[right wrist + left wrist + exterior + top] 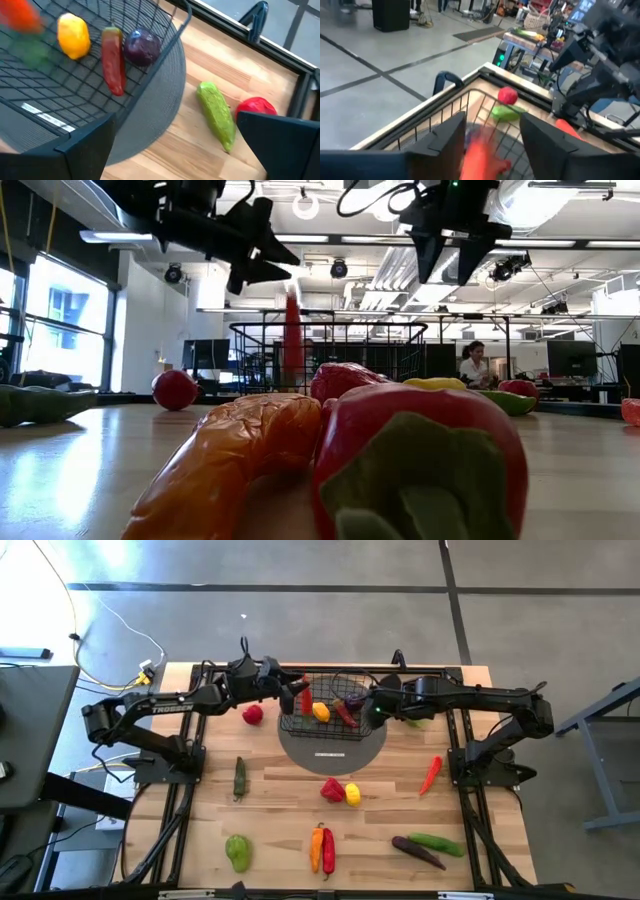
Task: Build produce basket
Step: Put the top cucumber into the wire basket
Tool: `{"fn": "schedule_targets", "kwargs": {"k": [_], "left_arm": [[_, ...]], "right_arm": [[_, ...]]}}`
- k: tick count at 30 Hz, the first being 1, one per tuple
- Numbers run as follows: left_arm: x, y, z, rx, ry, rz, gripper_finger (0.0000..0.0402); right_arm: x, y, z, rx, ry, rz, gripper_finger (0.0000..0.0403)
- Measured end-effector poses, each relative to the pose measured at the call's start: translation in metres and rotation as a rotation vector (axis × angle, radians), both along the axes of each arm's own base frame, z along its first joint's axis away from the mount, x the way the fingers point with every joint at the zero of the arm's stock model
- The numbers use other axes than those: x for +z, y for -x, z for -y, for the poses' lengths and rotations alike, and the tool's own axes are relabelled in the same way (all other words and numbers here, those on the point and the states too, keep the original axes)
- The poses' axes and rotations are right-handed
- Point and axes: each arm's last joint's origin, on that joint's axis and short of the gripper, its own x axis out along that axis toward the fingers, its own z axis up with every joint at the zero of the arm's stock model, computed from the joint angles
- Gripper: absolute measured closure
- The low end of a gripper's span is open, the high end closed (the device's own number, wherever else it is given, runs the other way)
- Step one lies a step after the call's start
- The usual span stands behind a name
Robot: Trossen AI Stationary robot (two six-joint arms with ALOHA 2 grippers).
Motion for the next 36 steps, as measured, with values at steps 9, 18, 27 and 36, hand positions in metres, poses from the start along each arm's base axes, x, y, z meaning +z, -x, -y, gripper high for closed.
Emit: {"fn": "schedule_targets", "kwargs": {"k": [9, 18, 27, 36], "left_arm": [[0.0, -0.002, -0.002, 0.006, 0.009, 0.032, 0.0173], [0.022, 0.01, 0.007, 0.006, -0.037, 0.091, 0.0182], [0.04, 0.034, 0.02, 0.077, -0.084, 0.048, 0.0186], [0.049, 0.047, 0.026, 0.151, -0.109, 0.028, 0.0186]], "right_arm": [[-0.002, 0.012, 0.017, 0.001, -0.013, -0.128, 0.0009], [-0.003, 0.02, 0.038, 0.096, -0.103, -0.19, 0.0009], [-0.025, 0.035, 0.061, 0.166, -0.232, -0.267, 0.0009], [-0.06, 0.041, 0.073, 0.234, -0.232, -0.279, 0.0009]]}}
